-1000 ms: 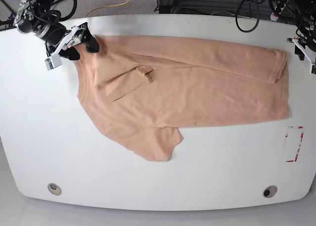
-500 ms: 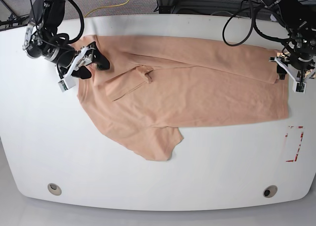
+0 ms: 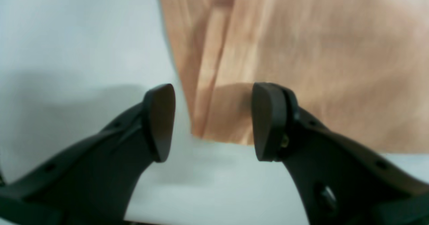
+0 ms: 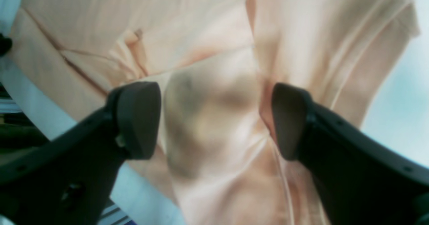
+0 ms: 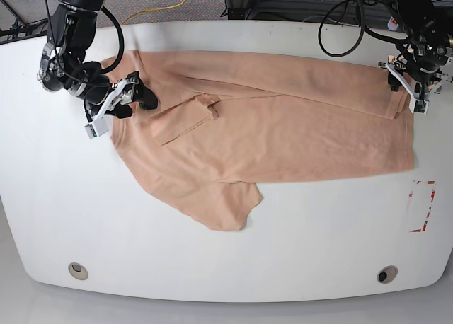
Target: Fold the T-shirt properly
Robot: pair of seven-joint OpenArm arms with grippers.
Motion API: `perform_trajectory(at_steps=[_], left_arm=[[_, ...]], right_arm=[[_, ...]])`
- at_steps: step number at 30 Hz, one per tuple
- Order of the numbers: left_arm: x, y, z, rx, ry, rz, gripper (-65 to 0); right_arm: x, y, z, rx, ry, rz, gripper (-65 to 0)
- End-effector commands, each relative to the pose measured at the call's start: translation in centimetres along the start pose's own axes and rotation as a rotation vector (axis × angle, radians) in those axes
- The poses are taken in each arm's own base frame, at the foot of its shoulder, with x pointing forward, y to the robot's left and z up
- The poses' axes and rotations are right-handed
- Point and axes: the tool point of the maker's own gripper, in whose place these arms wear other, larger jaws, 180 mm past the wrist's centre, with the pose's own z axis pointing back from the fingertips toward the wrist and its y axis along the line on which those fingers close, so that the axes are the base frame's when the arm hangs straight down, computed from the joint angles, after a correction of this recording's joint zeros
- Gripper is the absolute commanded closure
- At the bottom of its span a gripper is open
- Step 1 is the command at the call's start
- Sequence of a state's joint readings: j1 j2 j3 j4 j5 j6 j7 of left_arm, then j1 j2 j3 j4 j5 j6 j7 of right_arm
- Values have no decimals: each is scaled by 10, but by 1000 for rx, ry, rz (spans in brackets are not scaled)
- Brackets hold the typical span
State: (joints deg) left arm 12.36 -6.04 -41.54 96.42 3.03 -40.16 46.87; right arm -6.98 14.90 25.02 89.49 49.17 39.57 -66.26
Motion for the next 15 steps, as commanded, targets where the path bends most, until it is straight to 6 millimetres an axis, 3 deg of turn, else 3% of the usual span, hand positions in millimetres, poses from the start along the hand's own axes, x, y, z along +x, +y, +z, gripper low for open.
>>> perform_trajectory(at_steps=[1,2,7,8,15], left_arm=[[6,16,5,34,-24,-4,-331],[2,18,5,37,-16,-2,-331],[-9,19,2,28,12,6,-331],[-9,21,1,29,16,4,-331],[-18,29,-2,30,45,4,-331]], right_arm=[[21,0,4,6,-56,25,-412],[24,0,3,6,-60,27,-369],[33,-9,1,-19,-63,5,-30],[34,-12,1,-35,-55,14,0],[44,-27,5,-115,-27,69,0]])
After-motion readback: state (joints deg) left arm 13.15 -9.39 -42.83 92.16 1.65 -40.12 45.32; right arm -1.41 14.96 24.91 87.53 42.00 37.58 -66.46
